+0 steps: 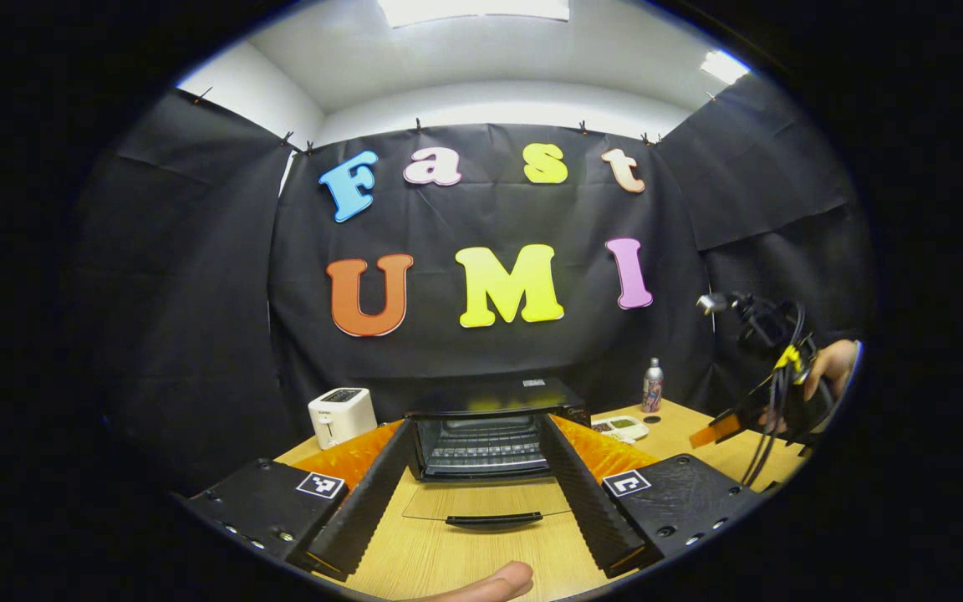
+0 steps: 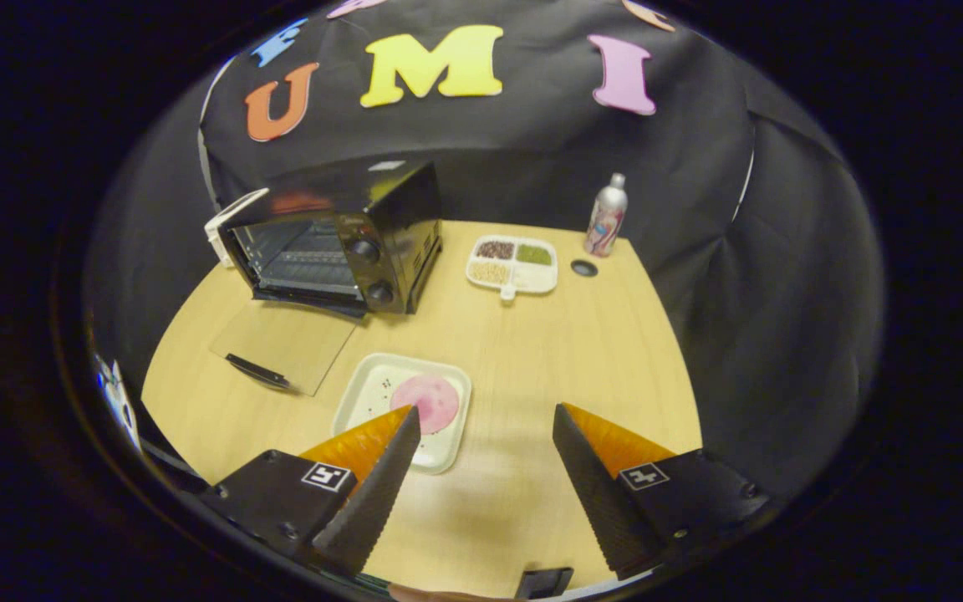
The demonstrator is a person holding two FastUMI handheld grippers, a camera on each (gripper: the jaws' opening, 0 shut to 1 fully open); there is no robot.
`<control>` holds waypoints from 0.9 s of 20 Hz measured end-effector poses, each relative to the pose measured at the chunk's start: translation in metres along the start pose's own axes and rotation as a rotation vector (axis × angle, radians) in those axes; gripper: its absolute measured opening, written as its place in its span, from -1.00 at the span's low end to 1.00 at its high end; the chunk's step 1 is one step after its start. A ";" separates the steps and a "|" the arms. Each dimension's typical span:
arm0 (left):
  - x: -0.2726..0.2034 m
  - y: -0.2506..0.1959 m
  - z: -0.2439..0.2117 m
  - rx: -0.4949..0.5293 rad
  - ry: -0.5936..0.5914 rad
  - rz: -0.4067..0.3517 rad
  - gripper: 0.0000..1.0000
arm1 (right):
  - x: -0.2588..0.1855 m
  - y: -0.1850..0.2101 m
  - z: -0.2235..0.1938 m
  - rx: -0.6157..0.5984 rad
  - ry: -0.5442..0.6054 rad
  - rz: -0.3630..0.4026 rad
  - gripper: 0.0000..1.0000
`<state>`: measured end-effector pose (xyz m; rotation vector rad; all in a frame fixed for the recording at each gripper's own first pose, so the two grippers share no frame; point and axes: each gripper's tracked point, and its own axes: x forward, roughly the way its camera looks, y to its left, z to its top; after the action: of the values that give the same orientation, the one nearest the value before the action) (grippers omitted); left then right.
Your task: Open the electric oven with the left hand, put the food in, and close the electric oven.
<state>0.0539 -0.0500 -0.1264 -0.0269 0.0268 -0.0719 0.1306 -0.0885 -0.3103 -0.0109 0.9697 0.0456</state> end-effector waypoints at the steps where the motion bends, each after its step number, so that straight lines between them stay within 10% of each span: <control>1: -0.006 0.002 0.003 -0.008 -0.008 -0.002 0.92 | 0.013 0.000 -0.003 0.027 0.044 0.020 1.00; 9: -0.021 0.010 0.003 0.030 -0.019 0.027 0.92 | 0.097 0.019 -0.045 0.130 0.353 0.139 0.42; 13: -0.021 0.018 -0.006 0.017 0.005 0.037 0.92 | 0.109 0.029 -0.061 0.130 0.468 0.228 -0.95; 18: -0.023 0.026 -0.007 -0.014 0.017 0.055 0.93 | 0.108 0.031 -0.059 0.223 0.457 0.317 -0.92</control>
<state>0.0326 -0.0230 -0.1332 -0.0397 0.0449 -0.0169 0.1421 -0.0555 -0.4324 0.3514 1.4225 0.2339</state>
